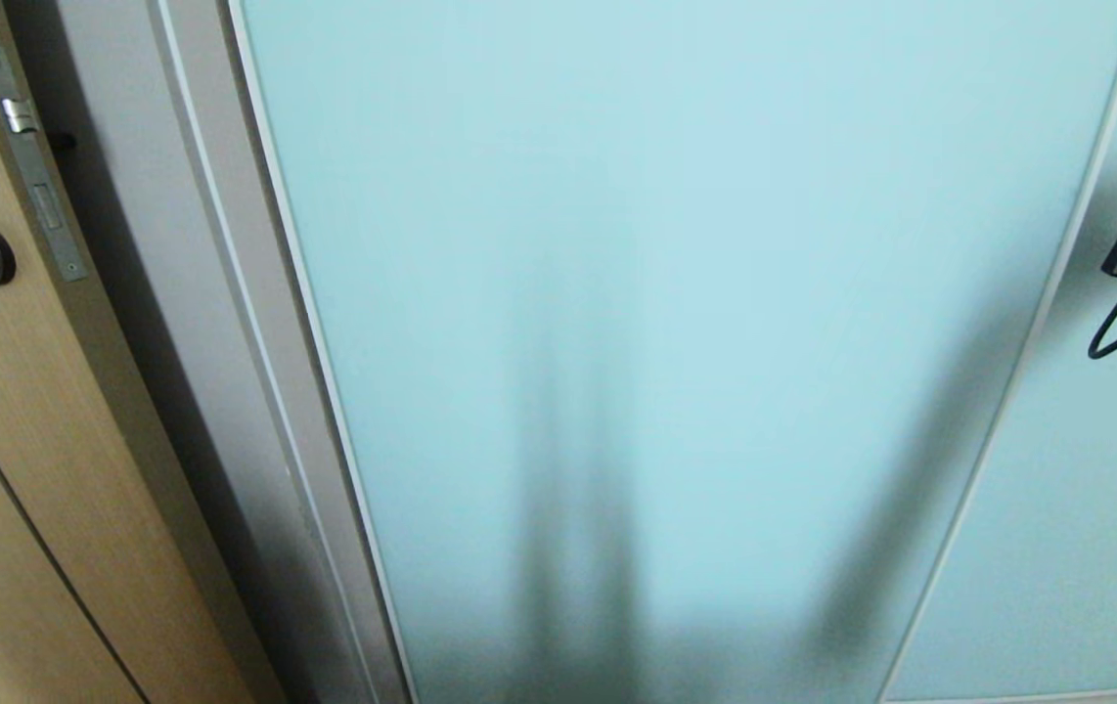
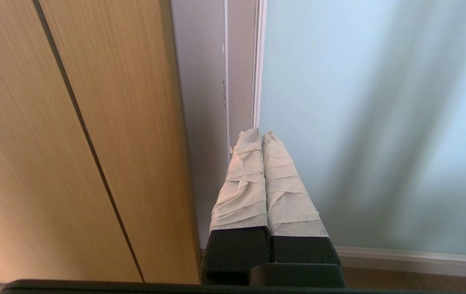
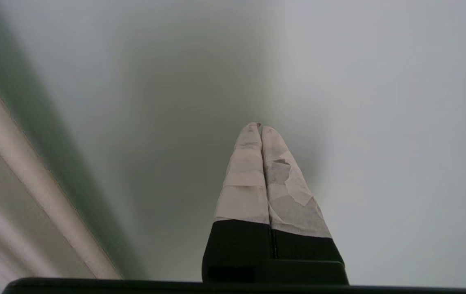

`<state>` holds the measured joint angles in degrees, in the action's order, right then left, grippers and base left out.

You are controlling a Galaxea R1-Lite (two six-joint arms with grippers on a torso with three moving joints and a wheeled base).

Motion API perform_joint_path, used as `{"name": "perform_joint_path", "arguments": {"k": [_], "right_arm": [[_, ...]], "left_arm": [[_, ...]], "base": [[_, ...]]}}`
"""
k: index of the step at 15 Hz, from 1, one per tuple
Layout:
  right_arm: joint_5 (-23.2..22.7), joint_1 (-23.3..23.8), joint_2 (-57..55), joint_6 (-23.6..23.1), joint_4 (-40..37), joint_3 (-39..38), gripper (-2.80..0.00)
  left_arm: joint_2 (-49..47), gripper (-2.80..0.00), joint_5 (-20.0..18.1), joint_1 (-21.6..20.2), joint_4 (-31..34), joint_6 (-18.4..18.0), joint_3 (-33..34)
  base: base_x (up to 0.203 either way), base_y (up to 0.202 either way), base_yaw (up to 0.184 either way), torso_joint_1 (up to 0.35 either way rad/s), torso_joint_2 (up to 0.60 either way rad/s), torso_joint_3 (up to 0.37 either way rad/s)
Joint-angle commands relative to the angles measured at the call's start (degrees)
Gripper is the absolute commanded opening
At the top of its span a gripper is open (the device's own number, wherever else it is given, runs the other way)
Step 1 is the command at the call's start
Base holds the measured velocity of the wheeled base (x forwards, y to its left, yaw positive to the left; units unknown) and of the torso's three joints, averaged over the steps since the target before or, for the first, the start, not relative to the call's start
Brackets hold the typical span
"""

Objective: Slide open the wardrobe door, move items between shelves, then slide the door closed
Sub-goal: Close the door

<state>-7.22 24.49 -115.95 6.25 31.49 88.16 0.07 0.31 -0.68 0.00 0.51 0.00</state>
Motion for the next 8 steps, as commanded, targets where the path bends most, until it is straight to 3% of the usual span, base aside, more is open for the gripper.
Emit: {"name": "perform_joint_path", "arguments": {"k": [1, 8], "right_arm": [[0.0, -0.57, 0.79, 0.07, 0.15, -0.95, -2.8], [1.01, -3.57, 1.71, 0.07, 2.88, -3.99, -2.8]], "left_arm": [[-0.07, -2.8, 0.04, -0.02, 0.0, 0.02, 0.09], [-0.07, -2.8, 0.04, -0.02, 0.0, 0.02, 0.09]], "base": [[0.0, 0.0, 0.0, 0.0, 0.0, 0.0], [0.0, 0.0, 0.0, 0.0, 0.0, 0.0]]}}
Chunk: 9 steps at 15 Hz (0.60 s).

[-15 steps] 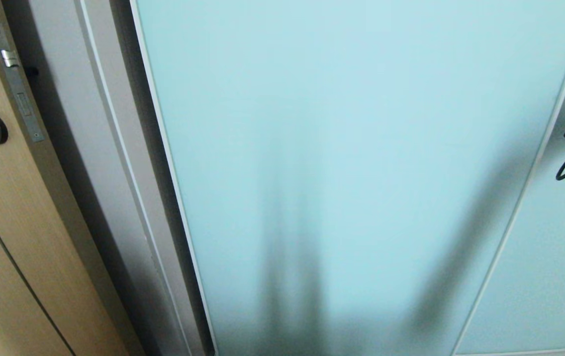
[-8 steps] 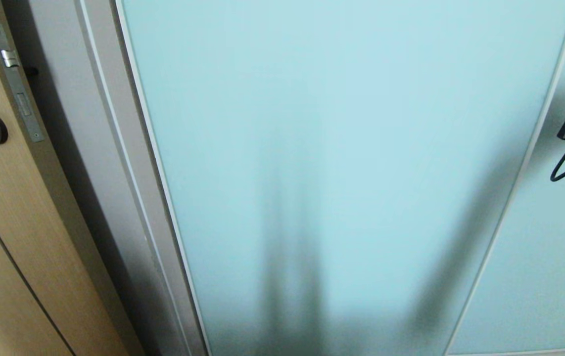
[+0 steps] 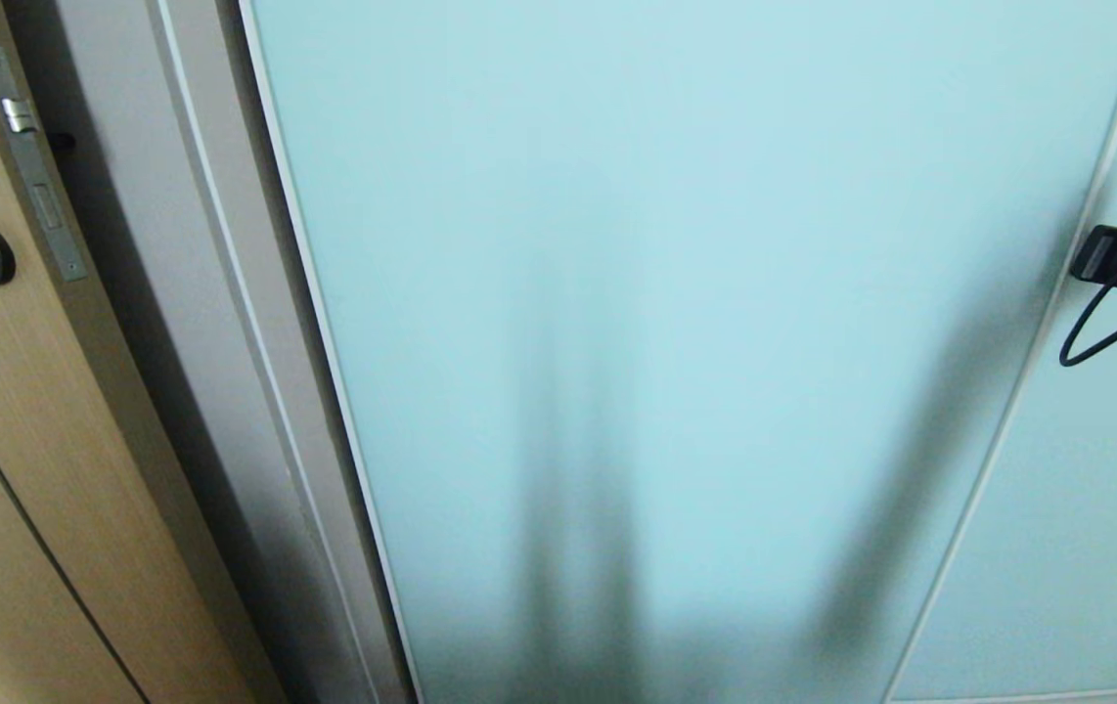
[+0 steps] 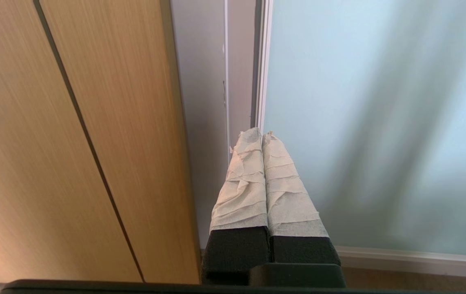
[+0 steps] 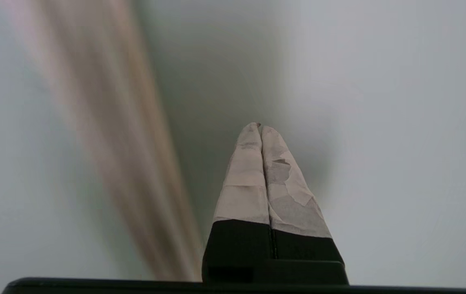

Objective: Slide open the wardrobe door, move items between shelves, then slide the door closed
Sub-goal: Close the door

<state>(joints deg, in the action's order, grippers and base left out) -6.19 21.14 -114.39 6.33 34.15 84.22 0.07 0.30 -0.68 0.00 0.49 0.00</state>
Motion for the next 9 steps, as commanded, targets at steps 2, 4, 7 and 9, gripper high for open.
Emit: {"name": "perform_joint_path", "arguments": {"k": [2, 4, 7, 9], "right_arm": [[0.04, -0.22, 0.85, 0.0, 0.22, -0.71, -2.8], [0.12, 0.02, 3.0, 0.0, 0.22, -2.3, -2.8], [1.3, 0.42, 9.28, -0.35, 0.28, -6.86, -2.8], [1.84, 0.46, 16.86, -0.52, 0.19, -10.62, -2.8]], "left_arm": [[-0.07, -2.8, 0.05, -0.02, 0.0, 0.04, 0.09], [-0.07, -2.8, 0.05, -0.02, 0.0, 0.04, 0.09], [-0.07, -2.8, -0.03, -0.02, 0.0, 0.04, 0.09], [-0.07, -2.8, 0.05, -0.02, 0.0, 0.04, 0.09]], "base": [[0.0, 0.0, 0.0, 0.0, 0.0, 0.0], [0.0, 0.0, 0.0, 0.0, 0.0, 0.0], [0.0, 0.0, 0.0, 0.0, 0.0, 0.0], [0.0, 0.0, 0.0, 0.0, 0.0, 0.0]]}}
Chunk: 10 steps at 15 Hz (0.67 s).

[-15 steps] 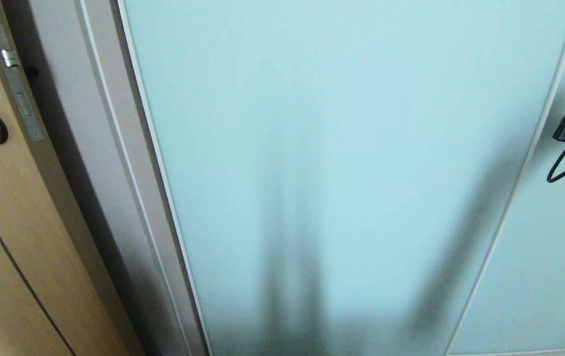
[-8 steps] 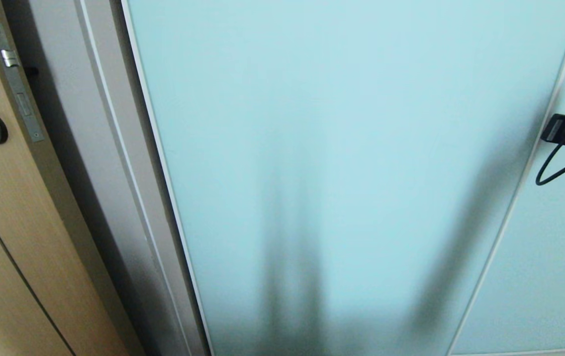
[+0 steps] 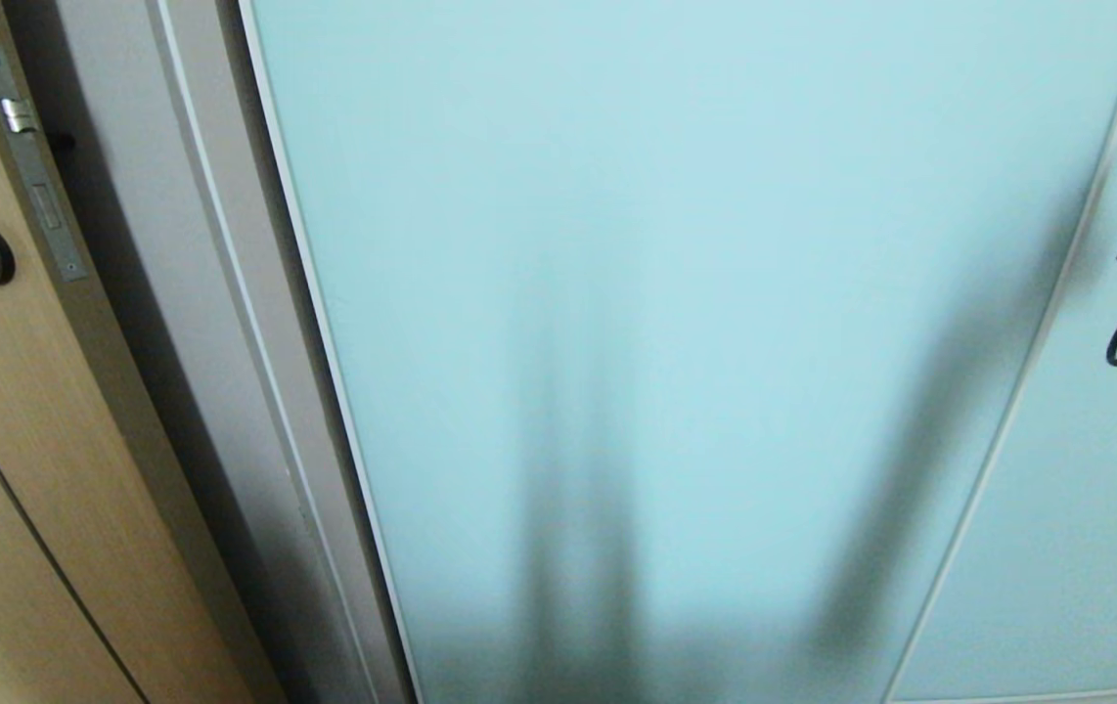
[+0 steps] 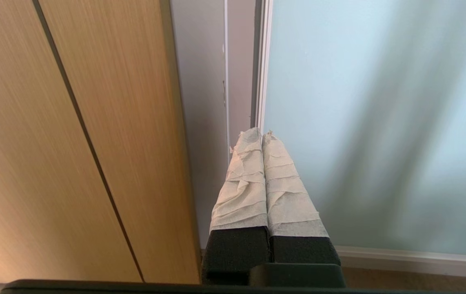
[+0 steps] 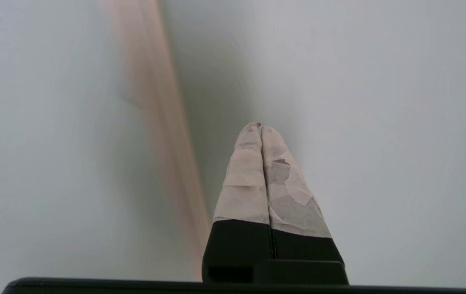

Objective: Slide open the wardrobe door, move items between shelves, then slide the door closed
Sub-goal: Close the door

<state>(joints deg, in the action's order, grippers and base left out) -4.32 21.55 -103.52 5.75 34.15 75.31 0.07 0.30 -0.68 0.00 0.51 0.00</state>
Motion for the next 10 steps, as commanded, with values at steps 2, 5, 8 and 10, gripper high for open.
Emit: {"name": "perform_joint_path", "arguments": {"k": [2, 5, 8, 10], "right_arm": [[0.08, 0.06, 14.82, -0.19, 0.03, -8.39, -2.8], [-0.44, -0.4, 30.99, -2.54, -0.91, -21.7, -2.8], [-0.77, -3.56, 47.61, -3.87, -5.2, -34.54, -2.8], [-0.74, -7.71, 59.0, -4.56, -8.44, -45.14, -2.8]], "left_arm": [[-0.07, -2.8, 0.02, -0.02, 0.0, 0.02, 0.09], [-0.07, -2.8, 0.05, -0.02, 0.0, 0.02, 0.09], [-0.07, -2.8, 0.05, -0.02, 0.0, 0.02, 0.09], [-0.07, -2.8, 0.02, -0.02, 0.0, 0.02, 0.09]], "base": [[0.0, 0.0, 0.0, 0.0, 0.0, 0.0], [0.0, 0.0, 0.0, 0.0, 0.0, 0.0], [0.0, 0.0, 0.0, 0.0, 0.0, 0.0], [0.0, 0.0, 0.0, 0.0, 0.0, 0.0]]}}
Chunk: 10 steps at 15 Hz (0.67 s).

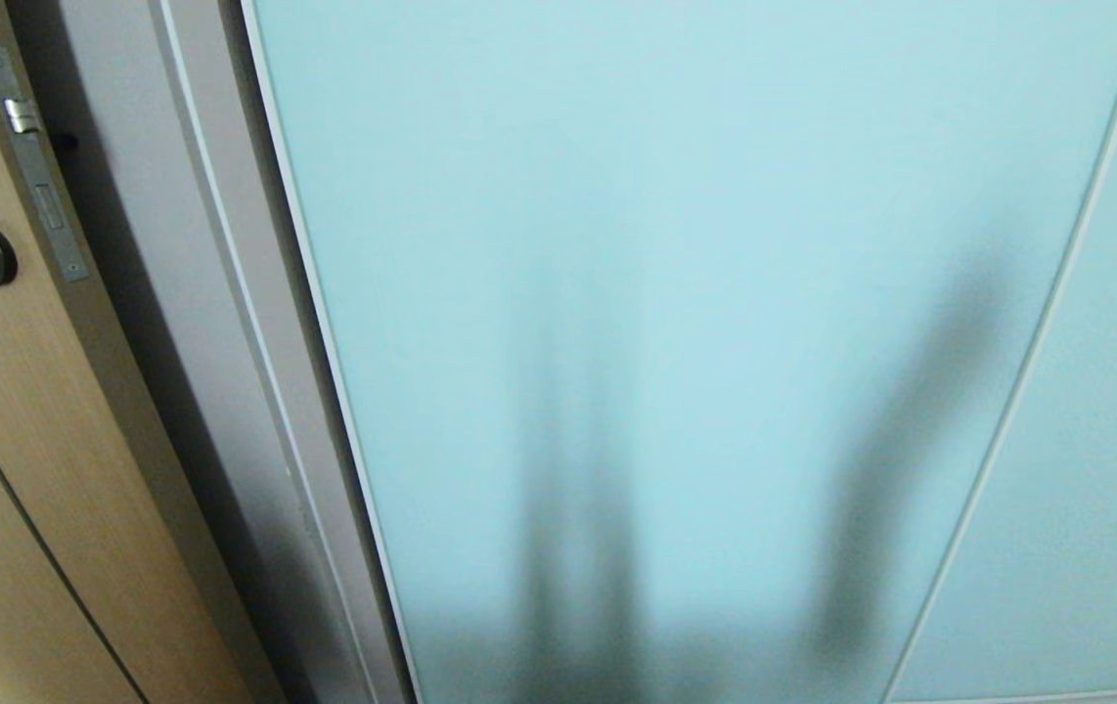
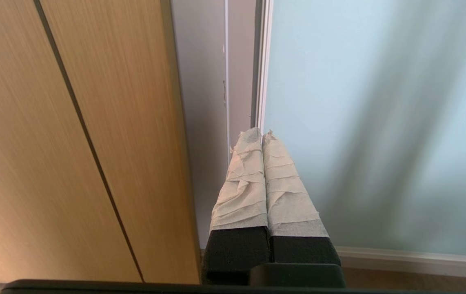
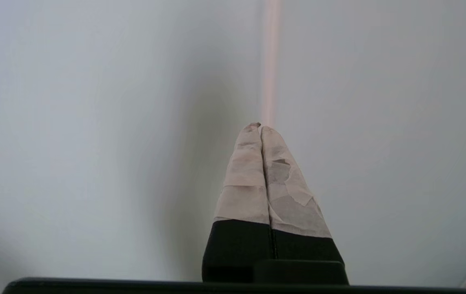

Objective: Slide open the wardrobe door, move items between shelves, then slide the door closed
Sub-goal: Close the door

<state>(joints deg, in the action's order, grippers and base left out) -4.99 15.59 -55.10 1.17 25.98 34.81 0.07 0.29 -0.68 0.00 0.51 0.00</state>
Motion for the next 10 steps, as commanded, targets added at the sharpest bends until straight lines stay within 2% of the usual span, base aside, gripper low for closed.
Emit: {"name": "perform_joint_path", "arguments": {"k": [1, 3, 7, 10], "right_arm": [[-0.06, -3.65, 15.58, -0.18, -1.89, -8.84, -2.8], [-0.02, -7.26, 25.69, -0.51, -7.13, -15.07, -2.8], [0.39, -12.64, 43.37, -0.48, -24.29, -19.28, -2.8], [2.9, -14.79, 54.78, -0.11, -29.68, -25.75, -2.8]], "left_arm": [[-0.07, -2.8, 0.06, -0.02, 0.0, 0.02, 0.09], [-0.07, -2.8, 0.06, -0.02, 0.0, 0.02, 0.09], [-0.07, -2.8, 0.06, -0.02, 0.0, 0.02, 0.09], [-0.07, -2.8, -0.02, -0.02, 0.0, 0.02, 0.09]], "base": [[0.0, 0.0, 0.0, 0.0, 0.0, 0.0], [0.0, 0.0, 0.0, 0.0, 0.0, 0.0], [0.0, 0.0, 0.0, 0.0, 0.0, 0.0], [0.0, 0.0, 0.0, 0.0, 0.0, 0.0]]}}
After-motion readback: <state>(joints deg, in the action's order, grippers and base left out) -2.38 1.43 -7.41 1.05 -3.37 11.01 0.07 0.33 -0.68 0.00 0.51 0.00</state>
